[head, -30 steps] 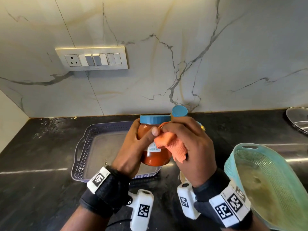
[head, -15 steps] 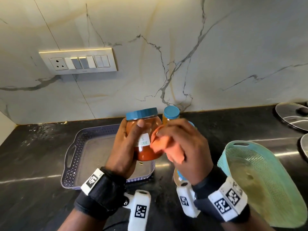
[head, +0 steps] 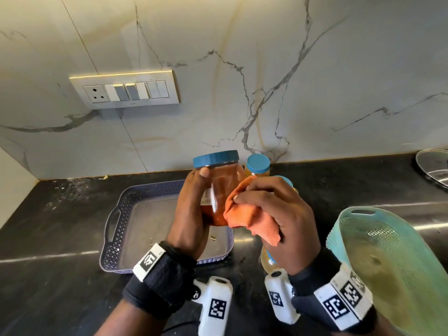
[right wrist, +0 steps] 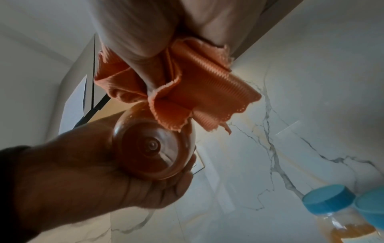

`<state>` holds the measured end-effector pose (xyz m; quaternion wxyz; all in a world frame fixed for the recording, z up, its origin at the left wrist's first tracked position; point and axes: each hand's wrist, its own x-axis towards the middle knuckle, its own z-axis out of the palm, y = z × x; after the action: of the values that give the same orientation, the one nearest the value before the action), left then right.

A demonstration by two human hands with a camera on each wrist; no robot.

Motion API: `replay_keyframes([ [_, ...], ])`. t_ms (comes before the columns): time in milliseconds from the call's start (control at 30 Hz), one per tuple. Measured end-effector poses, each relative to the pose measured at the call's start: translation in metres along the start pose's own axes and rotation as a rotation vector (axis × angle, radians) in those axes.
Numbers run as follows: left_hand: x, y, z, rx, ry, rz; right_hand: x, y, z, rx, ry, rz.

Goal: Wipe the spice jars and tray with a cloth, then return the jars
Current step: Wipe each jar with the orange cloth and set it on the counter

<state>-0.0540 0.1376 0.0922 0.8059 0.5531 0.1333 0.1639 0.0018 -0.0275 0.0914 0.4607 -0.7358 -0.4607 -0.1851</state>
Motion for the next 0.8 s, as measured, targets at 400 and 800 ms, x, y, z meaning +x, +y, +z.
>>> replay_keyframes([
  [400, -0.007, -0.009, 0.003, 0.033, -0.038, -0.089, 0.022, 0.012, -0.008, 0.013, 0.054, 0.058],
  [800, 0.014, 0.0, -0.004, -0.028, -0.045, 0.041, -0.027, -0.003, 0.007, 0.006, -0.038, 0.03],
])
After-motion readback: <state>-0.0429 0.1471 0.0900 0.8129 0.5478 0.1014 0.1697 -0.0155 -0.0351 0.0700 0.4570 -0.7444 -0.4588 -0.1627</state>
